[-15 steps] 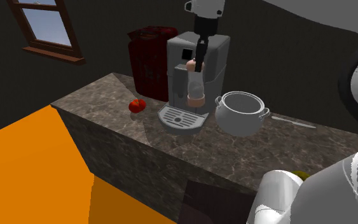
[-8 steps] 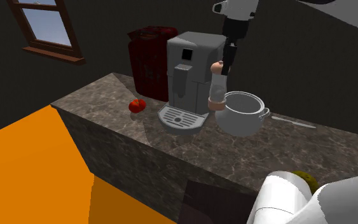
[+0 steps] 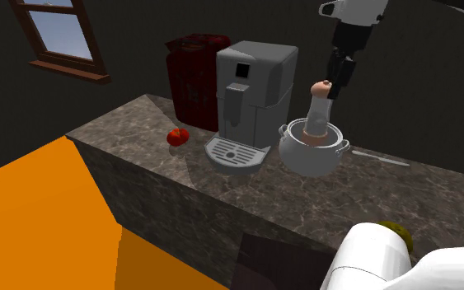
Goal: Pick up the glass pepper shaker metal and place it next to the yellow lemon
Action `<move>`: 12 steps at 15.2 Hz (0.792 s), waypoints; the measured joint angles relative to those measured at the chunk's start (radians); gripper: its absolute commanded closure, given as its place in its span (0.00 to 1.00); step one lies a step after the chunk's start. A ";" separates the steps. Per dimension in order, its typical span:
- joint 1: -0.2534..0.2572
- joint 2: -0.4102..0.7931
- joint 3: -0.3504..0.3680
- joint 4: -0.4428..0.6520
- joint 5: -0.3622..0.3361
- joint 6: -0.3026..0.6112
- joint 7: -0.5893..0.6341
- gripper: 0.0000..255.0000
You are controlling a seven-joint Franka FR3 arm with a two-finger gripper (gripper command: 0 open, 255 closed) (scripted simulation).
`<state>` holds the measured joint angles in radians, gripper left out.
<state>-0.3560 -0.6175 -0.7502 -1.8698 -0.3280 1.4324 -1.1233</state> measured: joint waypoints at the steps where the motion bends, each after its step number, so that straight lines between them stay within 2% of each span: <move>1: -0.010 -0.014 -0.008 0.001 -0.012 -0.010 -0.018 1.00; 12: -0.066 -0.083 -0.158 0.093 -0.133 -0.091 -0.253 1.00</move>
<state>-0.4218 -0.7009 -0.9085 -1.7764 -0.4606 1.3417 -1.3762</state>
